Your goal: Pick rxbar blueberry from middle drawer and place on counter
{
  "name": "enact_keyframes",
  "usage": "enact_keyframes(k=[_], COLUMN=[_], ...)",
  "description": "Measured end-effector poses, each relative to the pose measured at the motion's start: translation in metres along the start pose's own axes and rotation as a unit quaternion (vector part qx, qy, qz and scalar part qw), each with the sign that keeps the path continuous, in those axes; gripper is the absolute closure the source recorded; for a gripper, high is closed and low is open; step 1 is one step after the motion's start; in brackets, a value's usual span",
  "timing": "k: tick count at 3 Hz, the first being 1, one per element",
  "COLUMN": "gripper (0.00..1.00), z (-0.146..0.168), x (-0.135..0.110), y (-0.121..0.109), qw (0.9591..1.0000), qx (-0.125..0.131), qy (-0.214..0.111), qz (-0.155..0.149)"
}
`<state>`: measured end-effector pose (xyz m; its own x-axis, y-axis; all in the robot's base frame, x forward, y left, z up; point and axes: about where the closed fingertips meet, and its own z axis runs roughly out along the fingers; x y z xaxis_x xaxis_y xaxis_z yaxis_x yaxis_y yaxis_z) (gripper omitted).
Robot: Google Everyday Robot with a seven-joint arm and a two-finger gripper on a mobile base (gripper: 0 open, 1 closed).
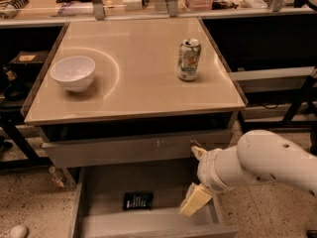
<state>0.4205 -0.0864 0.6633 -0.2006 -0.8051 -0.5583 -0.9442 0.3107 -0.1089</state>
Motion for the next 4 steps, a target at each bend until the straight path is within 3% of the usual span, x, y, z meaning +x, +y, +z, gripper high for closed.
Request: enact_keyframes(k=[3, 4], gripper=[0.0, 0.0], z=[0.084, 0.131], x=[0.018, 0.022], y=[0.021, 0.031], qw=[0.9995, 0.9981], qx=[-0.011, -0.029], qy=[-0.027, -0.054], qz=[-0.009, 0.0])
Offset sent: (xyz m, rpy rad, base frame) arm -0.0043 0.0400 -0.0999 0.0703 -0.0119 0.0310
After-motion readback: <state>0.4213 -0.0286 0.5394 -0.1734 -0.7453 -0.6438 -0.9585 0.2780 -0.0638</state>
